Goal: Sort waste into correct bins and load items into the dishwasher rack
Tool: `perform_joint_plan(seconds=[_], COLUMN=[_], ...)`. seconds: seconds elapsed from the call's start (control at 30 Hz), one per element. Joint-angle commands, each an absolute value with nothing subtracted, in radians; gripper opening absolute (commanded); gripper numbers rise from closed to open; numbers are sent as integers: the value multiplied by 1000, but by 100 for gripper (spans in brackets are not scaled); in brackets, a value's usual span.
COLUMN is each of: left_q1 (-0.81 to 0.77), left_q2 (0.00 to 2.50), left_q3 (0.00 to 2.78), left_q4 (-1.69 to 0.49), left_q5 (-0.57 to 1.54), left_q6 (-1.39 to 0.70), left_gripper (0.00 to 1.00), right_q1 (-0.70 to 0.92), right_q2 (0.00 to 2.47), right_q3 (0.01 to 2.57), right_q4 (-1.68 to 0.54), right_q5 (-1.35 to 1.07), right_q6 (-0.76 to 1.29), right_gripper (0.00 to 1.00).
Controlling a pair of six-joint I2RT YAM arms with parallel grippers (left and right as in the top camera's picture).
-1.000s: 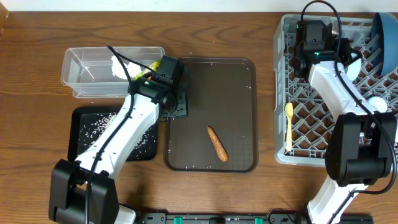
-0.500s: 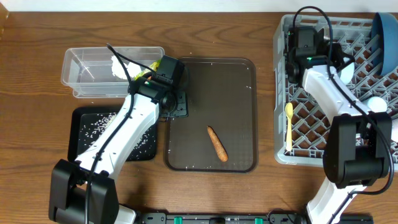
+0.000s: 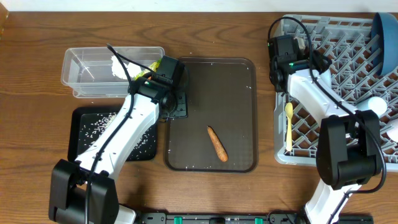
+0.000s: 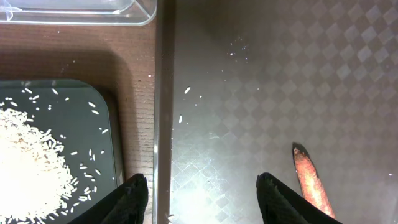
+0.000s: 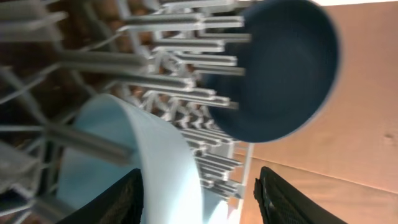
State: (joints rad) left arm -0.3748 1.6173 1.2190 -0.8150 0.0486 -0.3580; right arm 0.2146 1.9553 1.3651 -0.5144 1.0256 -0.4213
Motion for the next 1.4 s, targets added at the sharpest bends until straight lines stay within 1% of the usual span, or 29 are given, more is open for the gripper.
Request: perform_joint_plan(seconds=[0.0, 0.13, 0.2, 0.37, 0.47, 0.5, 0.53, 0.63, 0.7, 0.9, 1.17, 1.37], left_q1=[-370, -370, -370, -371, -374, -377, -385, -418, -453, -576, -720, -783], left_q2=[1622, 1622, 1622, 1622, 1624, 1625, 1628, 1643, 1656, 1708, 1798, 1853], left_q3=[1228, 1228, 1228, 1228, 1228, 1228, 1228, 1226, 1225, 1222, 1217, 1215], left_q4=[-822, -822, -822, -822, -818, -817, -814, -802, -796, -778, -744, -698], left_q5=[41, 40, 40, 41, 41, 41, 41, 41, 41, 41, 45, 49], left_q6=[-352, -352, -352, -352, -353, -357, -369, -420, -468, -639, -809, -833], left_gripper=[59, 59, 64, 71, 71, 71, 71, 71, 71, 71, 71, 72], right_q1=[218, 215, 212, 200, 186, 183, 182, 183, 183, 182, 182, 182], right_q2=[1961, 1917, 1877, 1752, 1682, 1671, 1658, 1641, 1641, 1642, 1642, 1642], right_q3=[1360, 1361, 1361, 1361, 1361, 1361, 1361, 1361, 1361, 1361, 1361, 1361], right_q4=[-540, -553, -554, -574, -604, -612, -625, -657, -674, -687, -685, -685], right_q5=[916, 796, 717, 443, 201, 142, 71, -60, -89, -86, -86, -86], right_q6=[-321, -292, -292, -292, -292, -292, -292, -292, -292, -292, -292, -292], right_gripper=[57, 58, 59, 67, 83, 89, 99, 99, 99, 99, 99, 99])
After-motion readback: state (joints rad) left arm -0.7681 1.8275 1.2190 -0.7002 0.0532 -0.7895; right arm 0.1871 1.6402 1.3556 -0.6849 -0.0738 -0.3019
